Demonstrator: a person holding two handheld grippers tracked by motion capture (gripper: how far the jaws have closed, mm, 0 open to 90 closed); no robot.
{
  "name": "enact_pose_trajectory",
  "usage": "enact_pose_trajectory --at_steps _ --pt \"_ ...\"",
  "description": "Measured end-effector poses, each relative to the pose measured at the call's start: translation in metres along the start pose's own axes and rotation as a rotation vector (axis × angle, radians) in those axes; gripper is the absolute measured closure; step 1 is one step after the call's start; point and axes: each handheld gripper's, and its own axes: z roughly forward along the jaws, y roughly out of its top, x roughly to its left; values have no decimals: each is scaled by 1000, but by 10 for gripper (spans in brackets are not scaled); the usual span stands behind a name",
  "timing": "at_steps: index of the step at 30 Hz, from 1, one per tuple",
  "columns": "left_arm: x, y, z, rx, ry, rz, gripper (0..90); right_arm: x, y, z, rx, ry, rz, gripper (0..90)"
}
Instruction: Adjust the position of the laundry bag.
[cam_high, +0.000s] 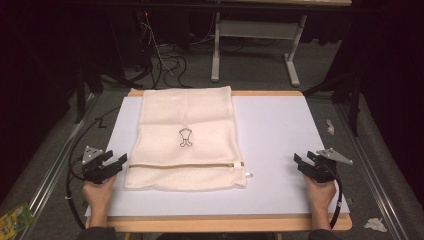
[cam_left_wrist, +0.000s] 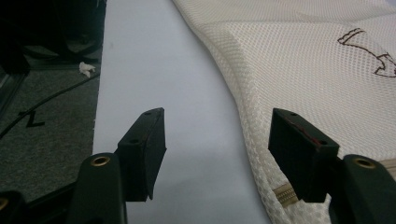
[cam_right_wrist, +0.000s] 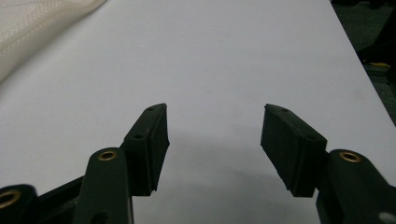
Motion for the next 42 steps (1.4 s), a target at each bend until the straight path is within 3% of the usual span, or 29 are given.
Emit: enact_pose_trajectory --at_steps 13,18,27,33,39,42 --pt "0 0 0 -5 -7 -2 384 -2 1 0 4 17 23 420" --pt "-1 0 0 -1 4 13 364 2 3 3 40 10 -20 434" --pt "2 1 0 3 -14 -18 320 3 5 2 29 -1 -17 436" --pt "-3 5 3 17 -30 -39 295 10 8 4 31 14 -23 432" --pt "-12 11 2 34 -40 13 316 18 12 6 21 35 -21 454" --pt "-14 14 1 39 -40 11 318 22 15 7 66 54 -9 472"
